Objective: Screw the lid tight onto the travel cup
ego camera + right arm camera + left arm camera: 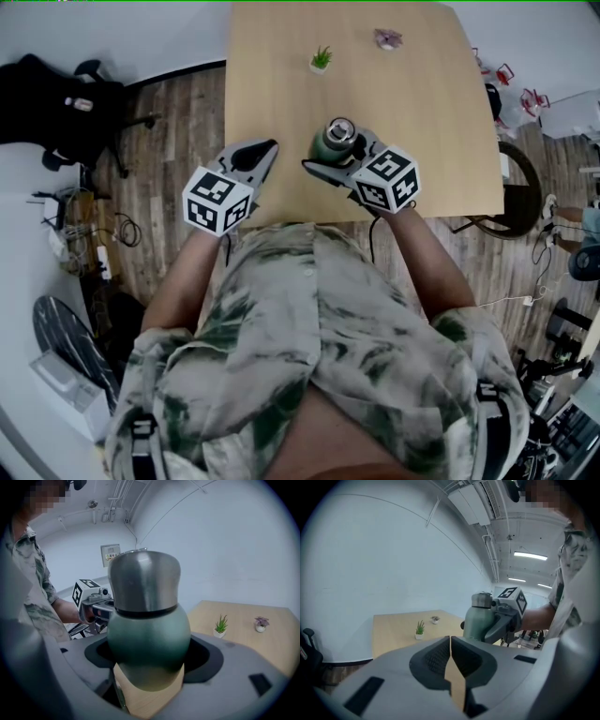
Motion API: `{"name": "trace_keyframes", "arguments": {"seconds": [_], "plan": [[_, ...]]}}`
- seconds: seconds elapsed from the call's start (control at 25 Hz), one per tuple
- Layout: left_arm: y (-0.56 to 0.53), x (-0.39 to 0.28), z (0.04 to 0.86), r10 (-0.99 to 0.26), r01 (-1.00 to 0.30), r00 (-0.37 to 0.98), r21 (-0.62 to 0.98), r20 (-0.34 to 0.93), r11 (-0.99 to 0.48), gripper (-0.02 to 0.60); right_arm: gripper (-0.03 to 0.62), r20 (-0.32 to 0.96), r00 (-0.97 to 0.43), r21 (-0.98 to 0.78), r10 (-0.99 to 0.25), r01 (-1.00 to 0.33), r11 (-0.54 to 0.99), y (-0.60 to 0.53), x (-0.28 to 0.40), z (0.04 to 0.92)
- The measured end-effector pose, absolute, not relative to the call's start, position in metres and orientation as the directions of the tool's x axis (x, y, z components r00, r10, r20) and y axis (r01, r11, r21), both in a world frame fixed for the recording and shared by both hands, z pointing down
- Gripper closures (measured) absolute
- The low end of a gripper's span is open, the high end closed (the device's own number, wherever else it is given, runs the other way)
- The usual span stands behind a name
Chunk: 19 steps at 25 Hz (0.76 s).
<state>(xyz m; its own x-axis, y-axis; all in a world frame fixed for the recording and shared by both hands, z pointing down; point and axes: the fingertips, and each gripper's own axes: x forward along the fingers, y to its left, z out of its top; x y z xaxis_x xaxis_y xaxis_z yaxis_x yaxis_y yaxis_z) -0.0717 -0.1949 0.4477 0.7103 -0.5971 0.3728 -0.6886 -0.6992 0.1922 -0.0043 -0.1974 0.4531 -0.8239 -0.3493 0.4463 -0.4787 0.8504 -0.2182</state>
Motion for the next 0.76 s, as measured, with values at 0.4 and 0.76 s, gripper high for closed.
{"name": "trace_keyframes", "arguments": {"seconds": [0.4,0.76], "plan": [[-0.1948,-0.0688,0.4532,-0.591,-0.686,0.710,0.186,0.383,-0.703,0.552,0.194,0.454,-0.818,-0.206,-0.354,-0.483,0.851,-0.1993,-0.0018,0.4585],[-0.1976,-0.0654,0.4556,-0.589,-0.688,0.706,0.188,0.393,-0.700,0.552,0.194,0.455,-0.819,-0.213,-0.349,-0.480,0.851,-0.2040,0.0012,0.4612]]}}
